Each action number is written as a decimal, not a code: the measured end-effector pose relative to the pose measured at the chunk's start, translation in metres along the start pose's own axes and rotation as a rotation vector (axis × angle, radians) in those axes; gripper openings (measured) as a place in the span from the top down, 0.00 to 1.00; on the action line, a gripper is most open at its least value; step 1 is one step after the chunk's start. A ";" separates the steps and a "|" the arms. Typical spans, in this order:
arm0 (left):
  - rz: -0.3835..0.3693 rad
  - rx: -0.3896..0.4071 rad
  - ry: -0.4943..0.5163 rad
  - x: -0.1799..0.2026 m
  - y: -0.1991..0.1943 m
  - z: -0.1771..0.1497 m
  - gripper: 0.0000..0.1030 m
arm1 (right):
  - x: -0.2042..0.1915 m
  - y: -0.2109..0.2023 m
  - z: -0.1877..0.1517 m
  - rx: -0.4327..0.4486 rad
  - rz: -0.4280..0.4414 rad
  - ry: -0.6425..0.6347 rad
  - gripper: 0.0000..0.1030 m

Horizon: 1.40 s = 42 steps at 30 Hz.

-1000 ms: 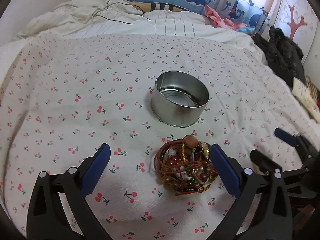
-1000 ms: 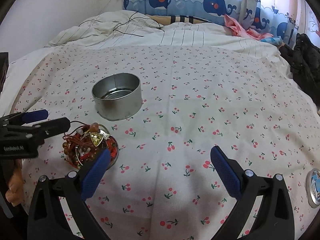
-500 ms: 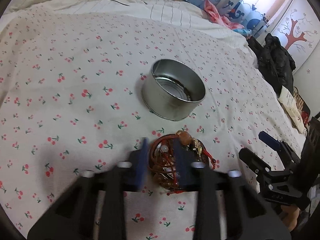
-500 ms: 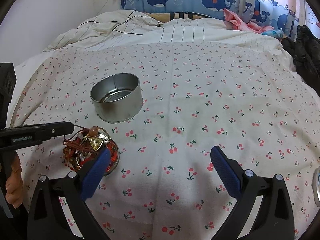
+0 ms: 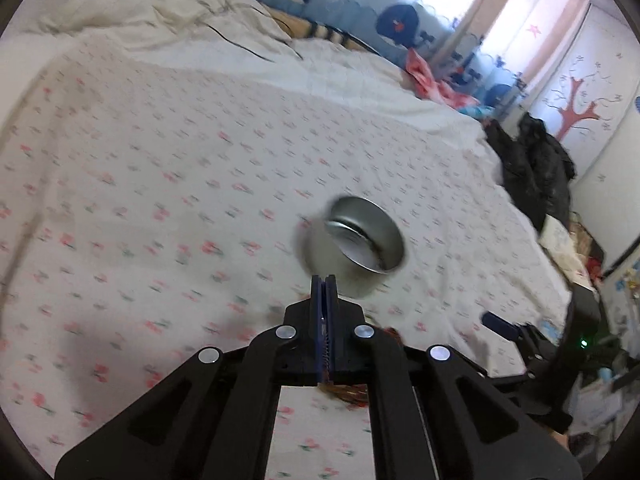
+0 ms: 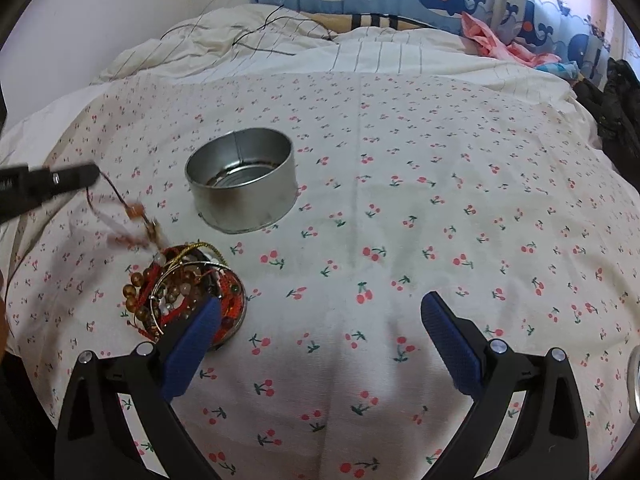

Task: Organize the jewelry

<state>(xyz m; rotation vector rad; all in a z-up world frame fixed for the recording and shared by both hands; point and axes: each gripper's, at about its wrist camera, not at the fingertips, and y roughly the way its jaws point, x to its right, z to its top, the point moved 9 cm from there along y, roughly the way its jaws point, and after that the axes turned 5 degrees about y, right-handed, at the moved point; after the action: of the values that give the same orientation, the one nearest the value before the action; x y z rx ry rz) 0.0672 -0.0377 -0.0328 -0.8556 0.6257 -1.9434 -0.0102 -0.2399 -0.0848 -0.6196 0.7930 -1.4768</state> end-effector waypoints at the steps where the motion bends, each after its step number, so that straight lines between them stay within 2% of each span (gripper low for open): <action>1: 0.026 -0.006 -0.005 -0.006 0.000 -0.001 0.99 | -0.003 0.001 0.000 -0.001 0.005 -0.007 0.07; 5: 0.084 -0.076 -0.032 -0.025 0.014 -0.010 0.98 | -0.018 0.005 0.000 -0.008 0.029 -0.049 0.07; 7: 0.083 -0.108 -0.036 -0.027 0.022 -0.015 0.98 | -0.025 0.006 0.000 -0.004 0.041 -0.067 0.07; 9: 0.088 -0.118 -0.025 -0.025 0.025 -0.017 0.97 | -0.027 0.007 0.001 0.004 0.019 -0.096 0.09; 10: 0.091 -0.119 -0.018 -0.025 0.026 -0.017 0.97 | -0.027 0.008 0.002 0.012 0.010 -0.103 0.11; 12: 0.088 -0.120 -0.018 -0.025 0.028 -0.017 0.96 | -0.027 0.010 0.004 0.013 0.019 -0.105 0.27; 16: 0.099 -0.131 -0.026 -0.034 0.030 -0.021 0.93 | -0.027 0.019 0.004 0.001 0.024 -0.113 0.32; 19: 0.110 -0.134 -0.034 -0.042 0.029 -0.026 0.86 | -0.033 0.025 0.004 -0.017 0.039 -0.128 0.40; 21: 0.123 -0.131 -0.046 -0.049 0.027 -0.026 0.75 | -0.038 0.029 0.005 -0.019 0.049 -0.140 0.40; 25: 0.128 -0.124 -0.061 -0.056 0.024 -0.026 0.65 | -0.045 0.036 0.006 -0.019 0.062 -0.144 0.41; 26: 0.129 -0.121 -0.061 -0.057 0.023 -0.025 0.61 | -0.045 0.039 0.006 -0.028 0.072 -0.135 0.44; 28: 0.136 -0.122 -0.063 -0.058 0.023 -0.026 0.59 | -0.049 0.045 0.002 -0.066 0.123 -0.117 0.65; 29: 0.134 -0.124 -0.065 -0.059 0.023 -0.026 0.58 | -0.054 0.048 -0.001 -0.087 0.151 -0.118 0.87; 30: 0.131 -0.125 -0.067 -0.059 0.023 -0.026 0.58 | -0.056 0.049 -0.002 -0.095 0.148 -0.130 0.89; 31: 0.129 -0.126 -0.068 -0.058 0.023 -0.026 0.58 | -0.058 0.048 -0.002 -0.094 0.138 -0.149 0.89; 34: 0.135 -0.125 -0.069 -0.059 0.023 -0.026 0.55 | -0.058 0.035 -0.002 -0.103 0.194 -0.117 0.90; 38: 0.144 -0.130 -0.072 -0.061 0.023 -0.029 0.52 | -0.039 0.020 -0.003 -0.097 0.199 -0.057 0.95; 42: 0.167 -0.140 -0.071 -0.064 0.025 -0.032 0.49 | -0.019 0.009 -0.001 -0.082 0.197 0.002 0.96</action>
<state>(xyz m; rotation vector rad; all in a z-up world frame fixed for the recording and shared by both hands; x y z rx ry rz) 0.0788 0.0090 -0.0911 -0.9247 0.7734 -1.7280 -0.0042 -0.2207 -0.0914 -0.5838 0.8935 -1.2707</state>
